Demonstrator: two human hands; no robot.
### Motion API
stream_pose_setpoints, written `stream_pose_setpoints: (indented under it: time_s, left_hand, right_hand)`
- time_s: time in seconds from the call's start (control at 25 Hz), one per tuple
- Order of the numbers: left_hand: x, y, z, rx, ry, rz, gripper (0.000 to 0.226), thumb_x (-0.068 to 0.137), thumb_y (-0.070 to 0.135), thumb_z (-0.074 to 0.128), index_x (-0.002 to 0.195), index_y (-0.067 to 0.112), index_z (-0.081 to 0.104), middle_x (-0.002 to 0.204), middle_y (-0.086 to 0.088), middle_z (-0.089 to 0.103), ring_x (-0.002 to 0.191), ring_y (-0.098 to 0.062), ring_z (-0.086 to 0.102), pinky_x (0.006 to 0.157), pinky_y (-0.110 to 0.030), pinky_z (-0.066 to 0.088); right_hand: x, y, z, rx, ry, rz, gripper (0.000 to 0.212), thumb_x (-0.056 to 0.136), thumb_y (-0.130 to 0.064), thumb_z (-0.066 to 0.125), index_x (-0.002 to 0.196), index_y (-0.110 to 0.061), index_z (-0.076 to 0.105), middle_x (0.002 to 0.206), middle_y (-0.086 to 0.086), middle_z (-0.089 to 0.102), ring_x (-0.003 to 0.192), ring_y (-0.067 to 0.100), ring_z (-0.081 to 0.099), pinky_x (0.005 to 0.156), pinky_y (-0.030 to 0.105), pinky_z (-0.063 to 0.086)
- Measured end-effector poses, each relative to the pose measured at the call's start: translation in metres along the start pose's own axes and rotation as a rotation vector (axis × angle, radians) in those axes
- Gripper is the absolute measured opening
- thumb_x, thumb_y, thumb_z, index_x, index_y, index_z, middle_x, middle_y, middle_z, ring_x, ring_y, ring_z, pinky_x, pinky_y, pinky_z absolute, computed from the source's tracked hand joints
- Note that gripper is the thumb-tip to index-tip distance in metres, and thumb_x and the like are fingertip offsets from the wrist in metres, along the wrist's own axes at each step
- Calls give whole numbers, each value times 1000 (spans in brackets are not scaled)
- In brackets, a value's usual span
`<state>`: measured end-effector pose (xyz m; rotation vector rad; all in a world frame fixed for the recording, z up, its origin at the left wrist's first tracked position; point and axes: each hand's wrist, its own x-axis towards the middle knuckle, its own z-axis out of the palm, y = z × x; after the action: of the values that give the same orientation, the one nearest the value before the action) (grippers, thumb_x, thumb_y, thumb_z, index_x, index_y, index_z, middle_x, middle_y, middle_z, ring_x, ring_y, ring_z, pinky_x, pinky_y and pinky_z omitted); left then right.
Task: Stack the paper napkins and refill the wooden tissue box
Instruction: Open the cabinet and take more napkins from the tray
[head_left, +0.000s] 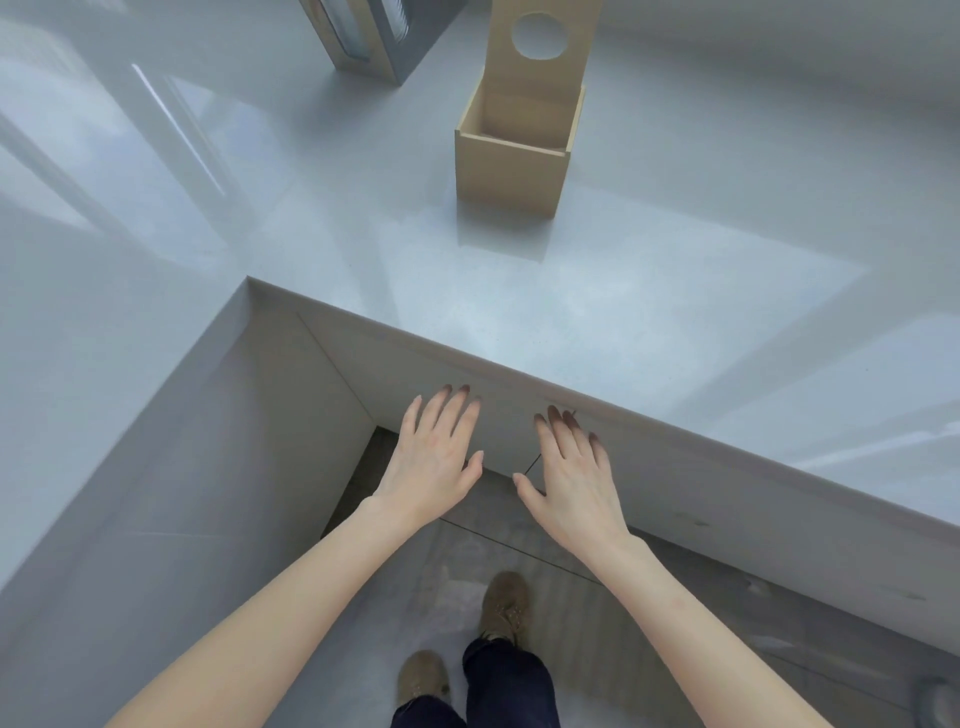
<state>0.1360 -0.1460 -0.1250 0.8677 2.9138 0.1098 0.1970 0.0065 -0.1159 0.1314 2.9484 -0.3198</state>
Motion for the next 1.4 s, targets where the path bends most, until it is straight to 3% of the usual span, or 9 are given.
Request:
stream_pose_setpoints:
  time_s: [0.12,0.36,0.64,0.8,1.0,1.08,1.24,1.4]
  left_hand:
    - [18,-1,17,-13,66,4,56,76,34,38,121,5,56,125,-12,62,117,-31,58,93,-48,48]
    - [39,2,37,27,138,22,55,70,31,42,115,2,55,111,-13,68,107,-38,61,92,-54,46]
    - [54,9,44,-20,180,-38,55,57,25,74,106,0,64,98,-14,70,97,-39,64,92,-58,44]
    - [53,14,44,-17,219,-93,54,62,34,66,105,1,65,101,-15,70,99,-40,62,92,-56,46]
    - [28,8,52,-101,287,-99,51,75,34,43,113,6,61,114,-15,64,113,-29,37,97,-51,43]
    - [11,8,54,-156,296,-136,46,80,32,41,115,7,60,118,-15,62,116,-27,36,97,-49,44]
    - [-23,3,57,-191,289,-189,44,86,37,38,113,10,60,118,-12,62,118,-23,36,96,-44,46]
    - [-48,-12,55,-189,313,-172,40,86,39,38,105,14,63,112,-7,64,108,-19,47,89,-38,49]
  right_hand:
    - [15,9,22,-89,102,18,73,58,-31,81,121,-2,57,117,19,66,110,35,63,93,50,48]
    - [40,22,39,-204,183,78,72,43,-28,87,106,-1,66,93,17,73,86,33,70,76,43,56]
    - [48,26,58,-199,306,111,65,46,-18,82,106,-2,63,95,16,71,89,32,67,80,43,55]
    - [40,21,65,-128,390,102,66,52,-8,75,115,-1,58,108,17,68,106,28,44,91,49,49]
    - [10,14,70,-33,441,-23,68,57,6,69,123,-1,53,116,16,64,110,24,45,104,44,41]
    - [-7,5,77,44,447,-51,64,60,10,69,121,0,56,115,15,65,108,23,44,100,38,40]
    - [-37,-18,86,182,413,-91,60,65,15,69,121,-1,56,111,12,66,103,20,45,85,35,56]
    - [-59,-45,93,269,406,-103,55,69,14,68,120,-2,53,108,11,62,104,20,47,85,34,56]
